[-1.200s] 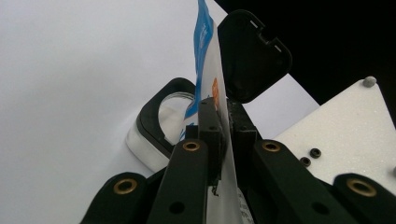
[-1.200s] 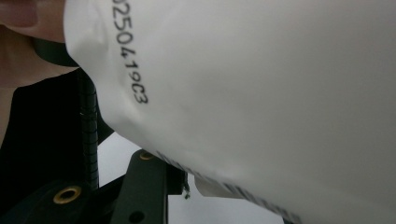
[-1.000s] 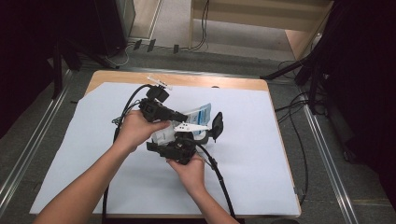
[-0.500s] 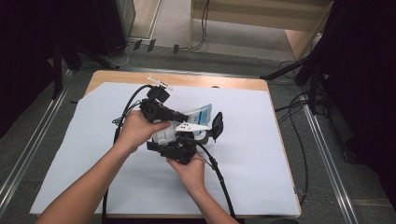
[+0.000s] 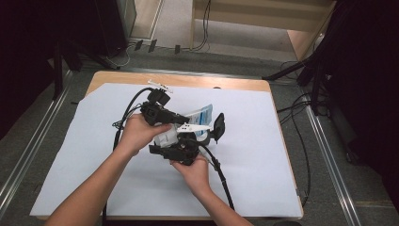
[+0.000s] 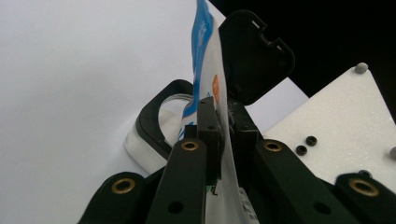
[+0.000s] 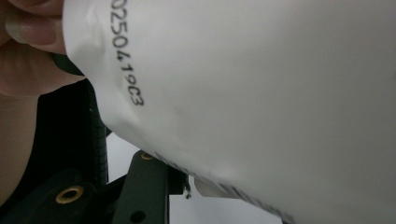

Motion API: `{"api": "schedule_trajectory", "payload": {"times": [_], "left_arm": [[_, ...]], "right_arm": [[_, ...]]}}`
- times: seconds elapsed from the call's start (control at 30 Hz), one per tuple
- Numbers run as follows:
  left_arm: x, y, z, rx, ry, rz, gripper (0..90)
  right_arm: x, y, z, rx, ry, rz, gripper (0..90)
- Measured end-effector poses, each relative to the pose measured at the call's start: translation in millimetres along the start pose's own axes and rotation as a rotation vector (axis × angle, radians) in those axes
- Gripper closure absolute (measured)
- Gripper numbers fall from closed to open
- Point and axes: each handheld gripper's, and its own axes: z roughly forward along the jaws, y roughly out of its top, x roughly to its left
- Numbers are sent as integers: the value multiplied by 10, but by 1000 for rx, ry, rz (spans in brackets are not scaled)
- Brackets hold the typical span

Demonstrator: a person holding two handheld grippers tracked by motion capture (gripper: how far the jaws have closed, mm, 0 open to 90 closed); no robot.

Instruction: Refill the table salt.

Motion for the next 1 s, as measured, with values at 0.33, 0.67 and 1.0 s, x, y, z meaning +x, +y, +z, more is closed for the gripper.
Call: {"api": "schedule_trajectory", "payload": {"times": [0.33,0.67,1.0], "left_arm": [[40,-67,-15,-19,-7,-5,874],[52,-68,-14,-27,-55,-32,834],[74,-55,-57,-27,-79,-48,802]], "right_arm": [[0,-9,38,9,3,10,661],[9,-32,-23,5,15,-15,662],[-26,-46,-70,-13,26,8,665]]}}
